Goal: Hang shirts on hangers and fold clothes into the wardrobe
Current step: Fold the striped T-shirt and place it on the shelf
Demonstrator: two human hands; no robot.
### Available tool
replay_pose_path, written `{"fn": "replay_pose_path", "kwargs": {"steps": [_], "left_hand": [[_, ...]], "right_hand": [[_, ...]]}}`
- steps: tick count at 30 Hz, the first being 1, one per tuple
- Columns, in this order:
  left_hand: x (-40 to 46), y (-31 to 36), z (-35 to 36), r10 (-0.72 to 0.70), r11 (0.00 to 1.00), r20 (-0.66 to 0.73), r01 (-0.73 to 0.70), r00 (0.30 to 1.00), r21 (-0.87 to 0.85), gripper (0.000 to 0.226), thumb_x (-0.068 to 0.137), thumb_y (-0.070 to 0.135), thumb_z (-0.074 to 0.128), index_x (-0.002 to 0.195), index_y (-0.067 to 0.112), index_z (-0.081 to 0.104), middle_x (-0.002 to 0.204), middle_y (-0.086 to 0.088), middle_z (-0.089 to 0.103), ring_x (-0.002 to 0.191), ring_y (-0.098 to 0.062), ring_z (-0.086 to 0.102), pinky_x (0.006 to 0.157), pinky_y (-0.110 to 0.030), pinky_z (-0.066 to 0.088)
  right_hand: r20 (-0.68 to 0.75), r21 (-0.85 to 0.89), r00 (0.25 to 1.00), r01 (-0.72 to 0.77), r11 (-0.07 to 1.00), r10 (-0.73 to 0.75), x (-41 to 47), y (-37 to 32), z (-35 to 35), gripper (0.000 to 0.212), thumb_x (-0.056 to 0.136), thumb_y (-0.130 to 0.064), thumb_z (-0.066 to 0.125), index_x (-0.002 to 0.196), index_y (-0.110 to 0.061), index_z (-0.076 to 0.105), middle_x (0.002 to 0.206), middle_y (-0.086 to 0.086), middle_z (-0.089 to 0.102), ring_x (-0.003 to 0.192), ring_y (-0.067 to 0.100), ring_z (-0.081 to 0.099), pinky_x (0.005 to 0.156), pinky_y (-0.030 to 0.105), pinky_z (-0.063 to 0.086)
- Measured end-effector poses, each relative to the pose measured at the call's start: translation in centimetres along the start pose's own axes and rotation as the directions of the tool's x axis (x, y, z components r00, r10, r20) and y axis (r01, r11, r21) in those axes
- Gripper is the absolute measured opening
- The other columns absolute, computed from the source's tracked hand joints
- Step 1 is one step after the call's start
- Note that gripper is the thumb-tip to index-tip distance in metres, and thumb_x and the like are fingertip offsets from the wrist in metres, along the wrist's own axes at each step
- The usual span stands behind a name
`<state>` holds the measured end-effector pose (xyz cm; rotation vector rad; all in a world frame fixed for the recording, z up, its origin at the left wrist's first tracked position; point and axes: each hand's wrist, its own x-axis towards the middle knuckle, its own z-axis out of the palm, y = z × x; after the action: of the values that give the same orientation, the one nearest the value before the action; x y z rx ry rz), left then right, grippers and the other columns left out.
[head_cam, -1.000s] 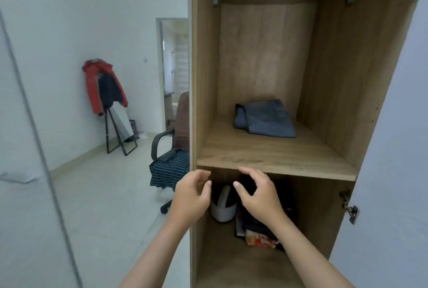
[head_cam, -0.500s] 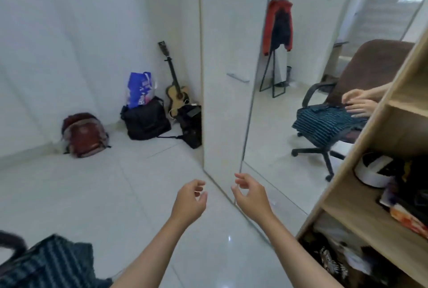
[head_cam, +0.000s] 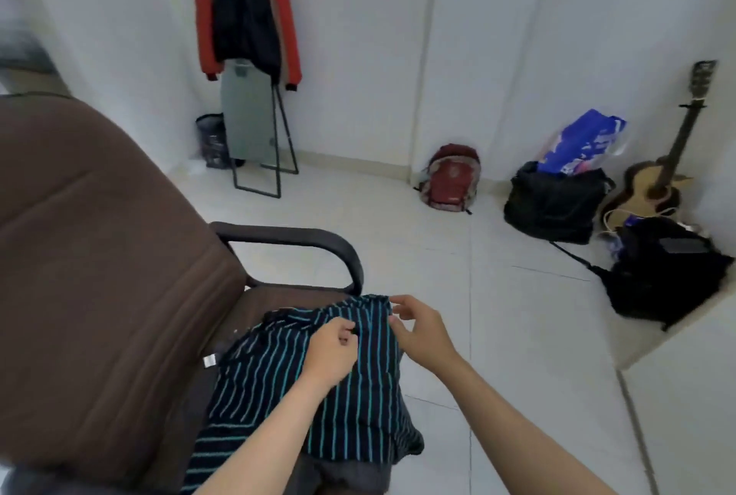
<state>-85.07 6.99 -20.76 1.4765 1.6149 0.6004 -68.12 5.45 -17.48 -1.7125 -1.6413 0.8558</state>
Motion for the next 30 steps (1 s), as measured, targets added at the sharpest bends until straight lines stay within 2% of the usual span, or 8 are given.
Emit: {"fn": "replay_pose_path", "kwargs": {"steps": [7,10,13,17,20,23,26,30], "left_hand": [[3.1,-8.7,-6.6,-0.353,0.934,-0.222,0.33,0.909,-0.137,0.022,0.094,0.018,0.051,0.115,0.015,0.057,0.098,0.005,0.056,0.087,-0.009,0.054,0.076,-0.02,0.042],[4.2,-12.1,-7.6,-0.514,0.852,-0.254,0.453,0.82,-0.261,0.024,0.094,0.017,0.052,0.117,0.012,0.057,0.094,0.006,0.054,0.085,-0.008,0.052,0.078,-0.019,0.043],[5.3,-14.7,-8.3,-0.649,0.75,-0.232,0.557,0.725,-0.357,0.025,0.095,0.016,0.049,0.119,0.012,0.054,0.085,0.01,0.052,0.073,-0.005,0.051,0.067,-0.02,0.044],[7.3,-17.8,-7.8,-0.792,0.592,-0.184,0.657,0.582,-0.467,0.029,0.095,0.014,0.049,0.124,0.01,0.051,0.086,0.01,0.048,0.072,-0.009,0.053,0.079,-0.032,0.05],[9.1,-20.2,-7.1,-0.821,0.564,-0.203,0.699,0.534,-0.439,0.033,0.094,0.018,0.052,0.127,0.011,0.051,0.086,0.007,0.055,0.067,-0.005,0.05,0.083,-0.032,0.05],[10.7,-22.3,-6.9,-0.834,0.551,-0.21,0.751,0.51,-0.364,0.039,0.092,0.026,0.056,0.129,0.015,0.053,0.122,-0.004,0.059,0.095,-0.02,0.064,0.087,-0.034,0.053],[12.1,-24.6,-6.6,-0.832,0.553,-0.23,0.781,0.505,-0.288,0.038,0.092,0.032,0.056,0.128,0.02,0.054,0.146,-0.004,0.034,0.128,-0.028,0.043,0.101,-0.037,0.044],[13.8,-26.9,-6.6,-0.815,0.576,-0.246,0.782,0.525,-0.239,0.038,0.095,0.028,0.051,0.133,0.024,0.048,0.155,-0.003,0.019,0.142,-0.029,0.018,0.113,-0.039,0.028]], "right_hand": [[0.4,-0.076,0.909,0.161,0.984,-0.118,9.8,-3.4,10.8,0.034,0.094,-0.022,0.056,0.127,-0.015,0.056,0.119,0.004,0.063,0.11,0.017,0.059,0.09,0.019,0.043],[0.575,-0.104,0.804,0.252,0.962,-0.148,13.9,-4.0,15.5,0.036,0.095,-0.022,0.055,0.13,-0.014,0.054,0.124,0.002,0.059,0.11,0.017,0.059,0.094,0.026,0.047],[0.718,-0.147,0.681,0.348,0.926,-0.142,17.8,-3.3,20.2,0.036,0.095,-0.025,0.056,0.13,-0.017,0.054,0.126,0.001,0.056,0.099,0.014,0.06,0.09,0.028,0.051],[0.841,-0.2,0.533,0.464,0.863,-0.092,23.1,-1.3,25.1,0.036,0.095,-0.025,0.055,0.13,-0.017,0.053,0.123,0.002,0.048,0.08,0.009,0.058,0.081,0.027,0.051],[0.828,-0.259,0.559,0.462,0.848,-0.052,26.4,0.4,28.1,0.034,0.095,-0.023,0.054,0.128,-0.016,0.053,0.129,0.008,0.045,0.094,0.02,0.059,0.086,0.033,0.051],[0.778,-0.348,0.627,0.461,0.816,-0.022,28.7,2.5,30.3,0.032,0.094,-0.024,0.051,0.126,-0.02,0.055,0.128,0.011,0.045,0.116,0.03,0.047,0.088,0.038,0.05],[0.78,-0.373,0.626,0.456,0.808,0.007,30.3,4.4,31.7,0.03,0.093,-0.025,0.052,0.122,-0.027,0.058,0.127,0.012,0.046,0.119,0.034,0.042,0.093,0.04,0.047],[0.793,-0.329,0.607,0.363,0.872,0.046,31.6,6.6,33.0,0.021,0.09,-0.022,0.058,0.108,-0.031,0.065,0.121,0.009,0.05,0.113,0.031,0.05,0.094,0.037,0.046]]}}
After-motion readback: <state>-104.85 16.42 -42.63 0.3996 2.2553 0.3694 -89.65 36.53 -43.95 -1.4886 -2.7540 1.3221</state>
